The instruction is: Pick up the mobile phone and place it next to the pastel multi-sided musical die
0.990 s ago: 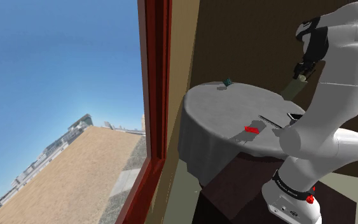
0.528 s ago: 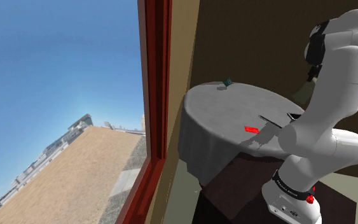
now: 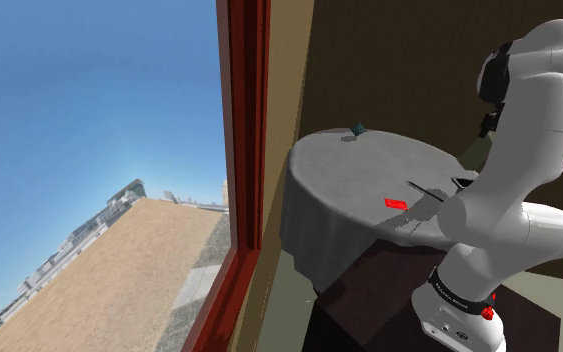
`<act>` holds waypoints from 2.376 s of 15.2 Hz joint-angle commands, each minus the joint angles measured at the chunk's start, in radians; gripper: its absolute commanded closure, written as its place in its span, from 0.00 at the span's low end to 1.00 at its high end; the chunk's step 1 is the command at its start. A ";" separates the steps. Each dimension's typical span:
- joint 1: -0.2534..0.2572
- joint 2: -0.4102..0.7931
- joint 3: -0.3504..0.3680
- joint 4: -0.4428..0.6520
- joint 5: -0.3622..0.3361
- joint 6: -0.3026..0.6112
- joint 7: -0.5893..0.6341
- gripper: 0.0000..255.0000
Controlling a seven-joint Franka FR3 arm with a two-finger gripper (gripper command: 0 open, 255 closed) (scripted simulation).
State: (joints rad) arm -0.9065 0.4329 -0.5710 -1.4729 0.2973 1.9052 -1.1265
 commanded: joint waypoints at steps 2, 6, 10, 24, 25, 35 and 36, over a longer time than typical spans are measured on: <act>0.003 0.005 0.003 -0.032 0.005 0.037 -0.005 1.00; 0.005 0.016 0.008 -0.071 0.015 0.085 -0.014 1.00; 0.004 0.031 0.014 -0.104 0.027 0.130 -0.024 1.00; 0.000 0.063 0.027 -0.152 0.051 0.205 -0.042 1.00; 0.000 0.062 0.027 -0.152 0.051 0.205 -0.042 0.00; 0.009 0.008 0.007 -0.103 0.014 0.108 -0.020 0.00; 0.009 0.008 0.007 -0.103 0.014 0.108 -0.020 0.00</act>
State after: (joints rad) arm -0.8961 0.4401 -0.5639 -1.5817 0.3121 2.0198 -1.1460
